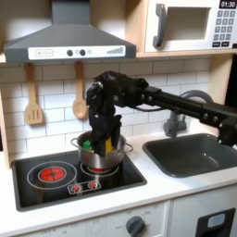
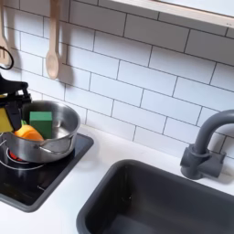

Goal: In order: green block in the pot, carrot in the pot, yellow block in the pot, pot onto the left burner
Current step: 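Put the yellow block in the pot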

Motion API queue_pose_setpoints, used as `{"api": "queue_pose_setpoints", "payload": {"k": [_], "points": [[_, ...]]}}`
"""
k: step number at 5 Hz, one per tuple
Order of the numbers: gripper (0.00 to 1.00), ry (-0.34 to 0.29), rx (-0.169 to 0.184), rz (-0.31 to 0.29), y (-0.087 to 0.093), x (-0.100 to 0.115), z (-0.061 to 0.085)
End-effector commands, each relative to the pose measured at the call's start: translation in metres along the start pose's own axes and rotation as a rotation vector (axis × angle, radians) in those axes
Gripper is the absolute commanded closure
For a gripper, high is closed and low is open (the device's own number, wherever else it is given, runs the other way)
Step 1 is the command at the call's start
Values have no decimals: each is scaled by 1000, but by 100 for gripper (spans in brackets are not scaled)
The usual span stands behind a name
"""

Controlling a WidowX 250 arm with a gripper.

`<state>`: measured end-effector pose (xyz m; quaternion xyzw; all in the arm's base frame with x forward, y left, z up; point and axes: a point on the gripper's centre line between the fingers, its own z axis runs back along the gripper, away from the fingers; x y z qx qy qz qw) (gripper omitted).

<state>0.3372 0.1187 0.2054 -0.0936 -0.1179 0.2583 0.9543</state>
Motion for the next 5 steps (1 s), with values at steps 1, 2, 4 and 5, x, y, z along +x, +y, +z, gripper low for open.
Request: {"api": "queue_pose_setpoints", "payload": {"k": [1,2,4,5], "points": [[100,30,-4,-31,-7,12,-10],[100,0,10,-42,-11,21,-2],[100,0,22,-94,-30,29,-2],[100,8,26,-105,-36,31,-5]]}}
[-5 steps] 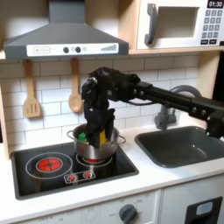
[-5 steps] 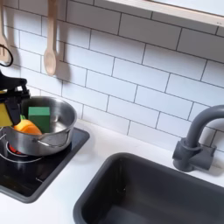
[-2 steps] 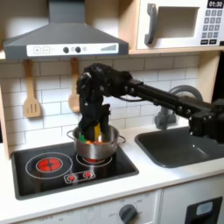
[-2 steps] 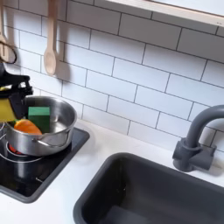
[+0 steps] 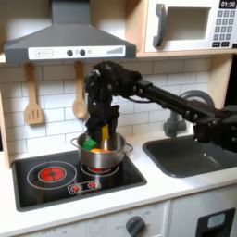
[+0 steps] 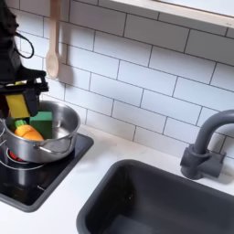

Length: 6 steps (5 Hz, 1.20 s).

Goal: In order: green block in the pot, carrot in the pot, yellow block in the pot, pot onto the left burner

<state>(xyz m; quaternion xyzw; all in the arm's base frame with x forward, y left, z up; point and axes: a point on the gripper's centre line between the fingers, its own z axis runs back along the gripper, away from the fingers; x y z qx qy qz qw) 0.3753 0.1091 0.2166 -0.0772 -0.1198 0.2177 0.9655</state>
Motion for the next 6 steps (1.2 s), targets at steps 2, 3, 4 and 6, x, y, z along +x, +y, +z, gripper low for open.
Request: {"api": "queue_pose_setpoints", "payload": {"k": [2,3,4,6], "points": [[19,44,4,-33,-20,-3,-18],[0,38,6,-60,-30,-5,-18],[0,53,6,-56,-30,-10,-22],[0,15,3,-36,-18,-21,1]]}}
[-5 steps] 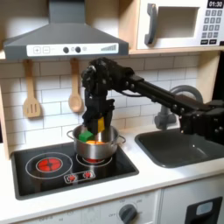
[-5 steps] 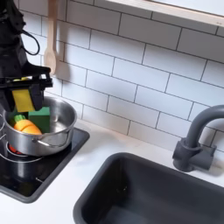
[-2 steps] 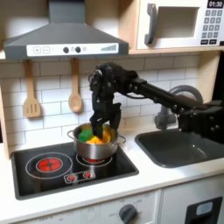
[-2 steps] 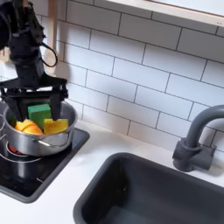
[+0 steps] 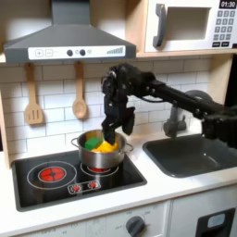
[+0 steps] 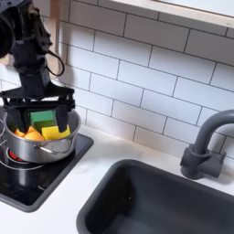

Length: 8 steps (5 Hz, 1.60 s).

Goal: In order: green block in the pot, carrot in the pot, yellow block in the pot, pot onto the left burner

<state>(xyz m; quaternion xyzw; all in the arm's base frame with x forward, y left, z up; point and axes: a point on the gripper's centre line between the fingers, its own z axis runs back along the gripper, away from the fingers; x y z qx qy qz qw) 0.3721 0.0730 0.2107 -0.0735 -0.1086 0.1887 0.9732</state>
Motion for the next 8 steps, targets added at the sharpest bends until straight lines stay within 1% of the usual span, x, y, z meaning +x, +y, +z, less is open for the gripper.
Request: {"api": "queue_pose_setpoints", "payload": {"k": [1,3,4,5,6,7,8], "points": [[0,-12,-4,34,21,-1,12],[0,10,-6,53,28,-10,10],[0,20,-1,84,39,-12,9],[0,21,-11,91,36,-11,8],[0,11,-6,91,36,-12,16],[0,29,-40,108,35,-15,11],[0,22,-36,95,32,-14,13]]}}
